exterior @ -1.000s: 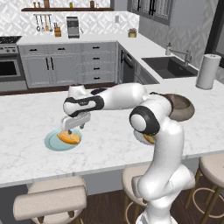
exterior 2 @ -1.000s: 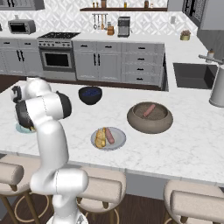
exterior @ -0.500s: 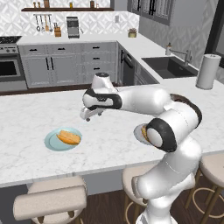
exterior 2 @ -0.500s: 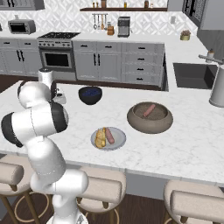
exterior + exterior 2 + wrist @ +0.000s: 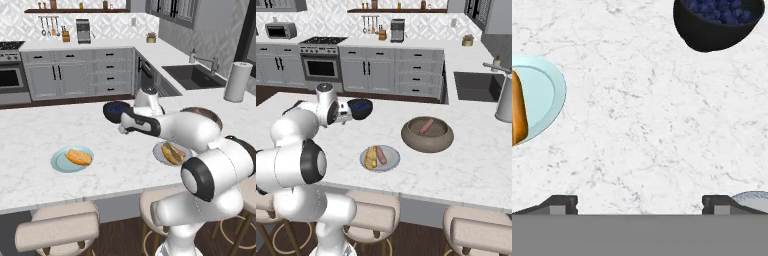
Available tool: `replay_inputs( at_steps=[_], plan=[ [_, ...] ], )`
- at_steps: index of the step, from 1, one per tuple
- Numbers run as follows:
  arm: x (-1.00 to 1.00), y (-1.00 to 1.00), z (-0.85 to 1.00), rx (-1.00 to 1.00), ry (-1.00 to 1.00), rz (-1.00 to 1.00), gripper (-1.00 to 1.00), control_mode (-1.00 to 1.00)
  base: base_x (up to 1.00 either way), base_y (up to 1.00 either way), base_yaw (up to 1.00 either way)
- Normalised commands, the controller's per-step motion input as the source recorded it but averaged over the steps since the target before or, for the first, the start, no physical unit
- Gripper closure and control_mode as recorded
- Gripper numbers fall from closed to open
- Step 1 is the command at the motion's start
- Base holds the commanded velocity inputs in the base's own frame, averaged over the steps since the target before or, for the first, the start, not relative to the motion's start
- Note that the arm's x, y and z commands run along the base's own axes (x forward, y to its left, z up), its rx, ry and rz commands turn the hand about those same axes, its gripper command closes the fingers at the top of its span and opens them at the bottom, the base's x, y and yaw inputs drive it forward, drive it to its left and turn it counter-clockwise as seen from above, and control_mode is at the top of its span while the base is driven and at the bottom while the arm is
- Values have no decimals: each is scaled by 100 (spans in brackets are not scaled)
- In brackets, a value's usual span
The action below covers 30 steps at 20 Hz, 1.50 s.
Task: Place one bun and one sausage from the bowl on each plate.
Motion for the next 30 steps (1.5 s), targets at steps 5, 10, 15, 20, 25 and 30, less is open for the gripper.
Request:
replay_inputs(
  at_steps=[5, 10, 15, 20, 25, 30],
  plan=[
    [-1, -100, 25, 1, -6, -21, -100, -100, 0, 0, 0],
    [0, -100, 10, 4, -2, -25, -100, -100, 0, 0, 0],
    [0, -100, 0, 3, 0, -26, -100, -100, 0, 0, 0],
    [0, -100, 13, 1, 0, -22, -100, -100, 0, 0, 0],
    [0, -100, 14, 3, 0, -20, -100, -100, 0, 0, 0],
    [1, -99, 4, 16, 0, -18, -100, -100, 0, 0, 0]
  ],
)
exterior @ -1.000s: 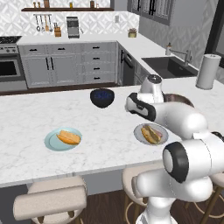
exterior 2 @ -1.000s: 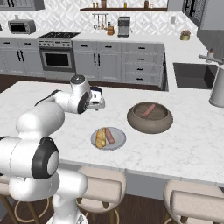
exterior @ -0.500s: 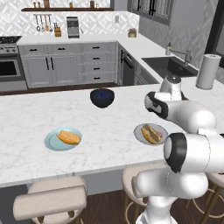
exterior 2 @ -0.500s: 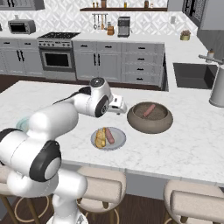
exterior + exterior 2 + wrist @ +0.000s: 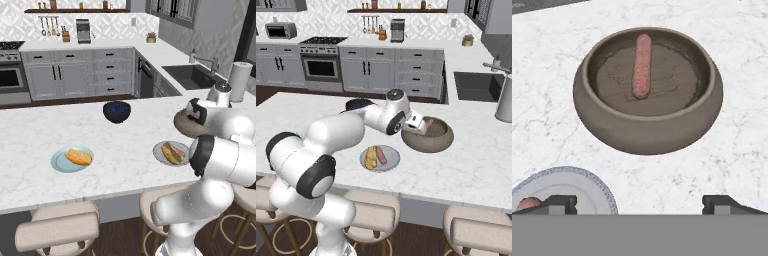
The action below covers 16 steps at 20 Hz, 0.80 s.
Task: Place one bun and one sausage from the bowl on each plate.
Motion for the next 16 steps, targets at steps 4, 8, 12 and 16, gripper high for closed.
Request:
replay_inputs(
  at_steps=[4, 8, 12, 16],
  plan=[
    [44, -62, -5, 15, 2, -4, -100, -100, 0, 0, 0],
    [58, -5, -35, 2, 9, 0, -100, -100, 0, 0, 0],
    [49, 0, -32, -3, 7, 0, -100, -100, 0, 0, 0],
    [50, 0, -11, 0, 1, 0, -100, -100, 0, 0, 0]
  ],
)
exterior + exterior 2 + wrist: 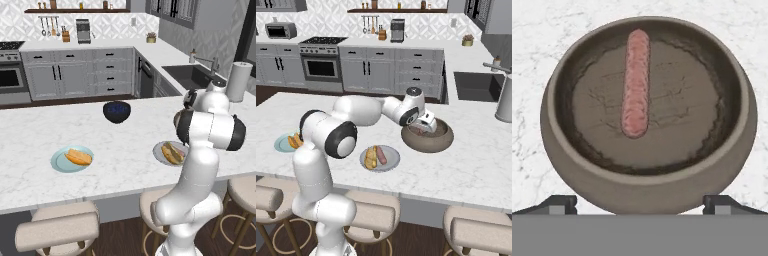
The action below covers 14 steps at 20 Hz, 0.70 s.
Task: Place one bun and one sausage from the bowl on each plate.
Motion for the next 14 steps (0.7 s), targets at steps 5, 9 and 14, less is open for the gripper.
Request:
replay_inputs(
  at_steps=[5, 9, 14],
  plan=[
    [40, -2, -35, 0, 2, 1, -100, -100, 0, 0, 0],
    [38, -9, -29, 0, 2, 2, -100, -100, 0, 0, 0],
    [37, -22, -12, 0, 1, 2, -100, -100, 0, 0, 0]
  ],
)
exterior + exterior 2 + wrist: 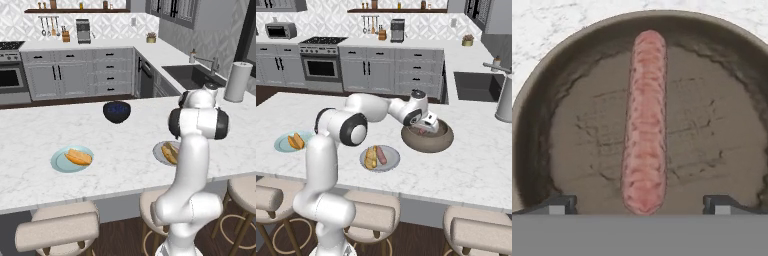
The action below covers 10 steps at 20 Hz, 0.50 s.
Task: Place one bun and one sausage from the bowl on each plate.
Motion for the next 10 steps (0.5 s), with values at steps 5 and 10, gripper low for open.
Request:
replay_inputs(
  at_steps=[5, 10],
  plan=[
    [38, -11, -13, 0, 0, 3, -100, -100, 0, 0, 0],
    [20, 2, -41, 0, 2, 2, 100, -100, 0, 0, 0]
  ],
)
